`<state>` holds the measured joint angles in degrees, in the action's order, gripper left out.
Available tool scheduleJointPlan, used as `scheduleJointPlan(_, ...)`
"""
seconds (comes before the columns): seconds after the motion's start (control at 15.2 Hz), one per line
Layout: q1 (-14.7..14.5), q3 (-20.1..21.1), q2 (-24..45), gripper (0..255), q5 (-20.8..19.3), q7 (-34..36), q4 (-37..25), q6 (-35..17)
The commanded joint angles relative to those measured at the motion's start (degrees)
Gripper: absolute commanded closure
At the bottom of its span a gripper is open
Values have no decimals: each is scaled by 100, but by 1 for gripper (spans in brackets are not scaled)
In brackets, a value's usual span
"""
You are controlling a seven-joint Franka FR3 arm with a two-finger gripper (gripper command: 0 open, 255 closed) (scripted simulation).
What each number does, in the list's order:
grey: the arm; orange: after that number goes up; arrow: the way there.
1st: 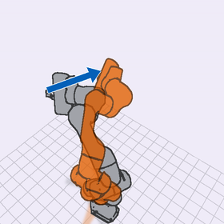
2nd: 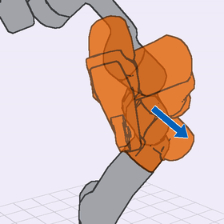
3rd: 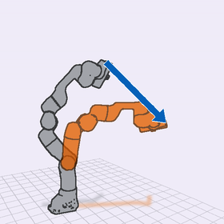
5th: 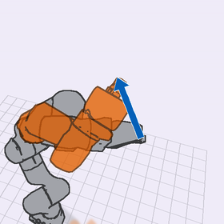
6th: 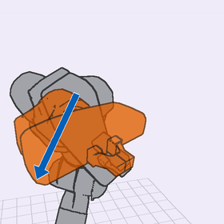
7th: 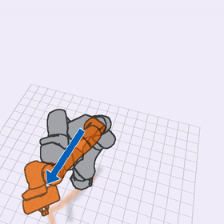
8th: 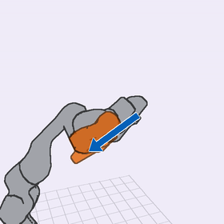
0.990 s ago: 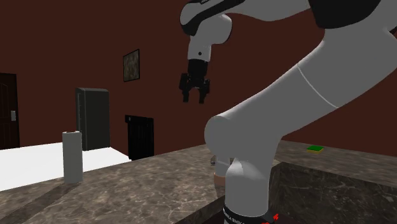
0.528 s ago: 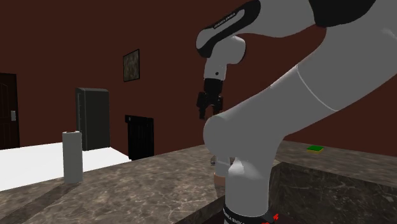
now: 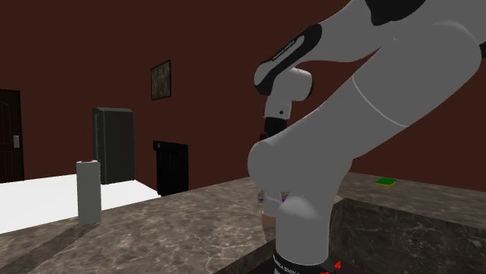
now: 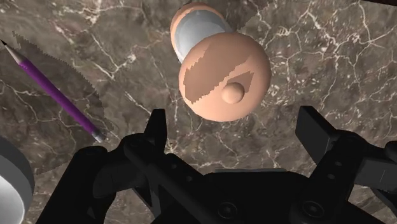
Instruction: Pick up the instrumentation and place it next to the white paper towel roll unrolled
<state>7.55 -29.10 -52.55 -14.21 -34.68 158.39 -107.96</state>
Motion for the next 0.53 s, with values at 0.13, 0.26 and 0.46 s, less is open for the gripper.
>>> scheduleJointPlan(0.13, 20, -115, 100, 0, -88, -25, 251, -345)
scheduleJointPlan(0.26, 25, -177, 175, 0, -137, -23, 414, -579)
scheduleJointPlan(0.46, 25, -177, 175, 0, -137, -23, 414, -579)
